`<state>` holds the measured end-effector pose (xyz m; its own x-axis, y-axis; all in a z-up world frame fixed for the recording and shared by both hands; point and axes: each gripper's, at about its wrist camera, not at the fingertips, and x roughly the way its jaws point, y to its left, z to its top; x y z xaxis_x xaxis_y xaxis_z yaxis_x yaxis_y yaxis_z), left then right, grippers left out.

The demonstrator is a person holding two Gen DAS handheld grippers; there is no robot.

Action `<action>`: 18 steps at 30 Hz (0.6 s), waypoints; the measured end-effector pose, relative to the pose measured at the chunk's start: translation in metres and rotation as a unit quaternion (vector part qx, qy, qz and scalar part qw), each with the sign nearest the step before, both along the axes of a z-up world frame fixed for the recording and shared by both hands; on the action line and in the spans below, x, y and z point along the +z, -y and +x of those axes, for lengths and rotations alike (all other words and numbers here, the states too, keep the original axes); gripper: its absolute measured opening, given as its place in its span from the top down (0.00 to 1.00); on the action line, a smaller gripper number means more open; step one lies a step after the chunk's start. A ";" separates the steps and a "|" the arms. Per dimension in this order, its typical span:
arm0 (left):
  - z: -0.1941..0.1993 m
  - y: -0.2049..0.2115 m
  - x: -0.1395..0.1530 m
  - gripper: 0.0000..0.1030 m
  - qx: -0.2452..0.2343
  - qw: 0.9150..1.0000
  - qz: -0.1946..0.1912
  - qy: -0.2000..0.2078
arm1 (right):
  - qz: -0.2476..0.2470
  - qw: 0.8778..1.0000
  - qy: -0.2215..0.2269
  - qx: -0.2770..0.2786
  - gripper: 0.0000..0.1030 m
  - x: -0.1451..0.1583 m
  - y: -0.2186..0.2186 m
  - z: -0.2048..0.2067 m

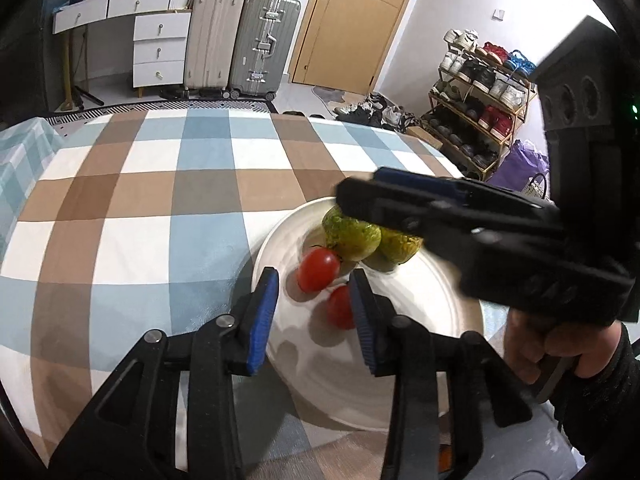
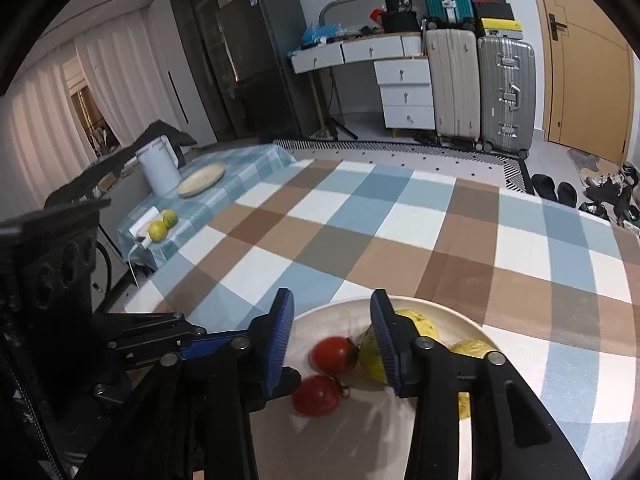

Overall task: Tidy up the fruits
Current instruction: 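Raise both tools away from the plate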

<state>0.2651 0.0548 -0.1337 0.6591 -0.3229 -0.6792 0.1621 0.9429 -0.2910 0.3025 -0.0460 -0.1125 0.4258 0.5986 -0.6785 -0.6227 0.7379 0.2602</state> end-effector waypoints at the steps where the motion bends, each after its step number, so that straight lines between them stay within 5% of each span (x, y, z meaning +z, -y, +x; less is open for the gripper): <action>1: -0.003 0.000 0.003 0.63 0.003 1.000 0.002 0.002 | 0.004 1.000 0.003 -0.004 0.53 0.005 0.004 -0.002; 4: -0.013 0.000 0.013 0.43 0.019 1.000 0.013 0.006 | 0.012 1.000 0.016 -0.021 0.52 0.021 0.019 -0.013; 9: -0.040 0.000 0.034 0.38 0.035 0.999 0.022 0.021 | 0.032 0.998 0.037 -0.045 0.38 0.043 0.050 -0.047; 13: -0.065 0.003 0.051 0.22 0.046 0.998 0.028 0.038 | 0.035 0.996 0.051 -0.061 0.27 0.053 0.069 -0.080; 18: -0.100 0.012 0.075 0.20 0.053 0.996 0.040 0.062 | 0.049 0.992 0.082 -0.088 0.08 0.068 0.093 -0.128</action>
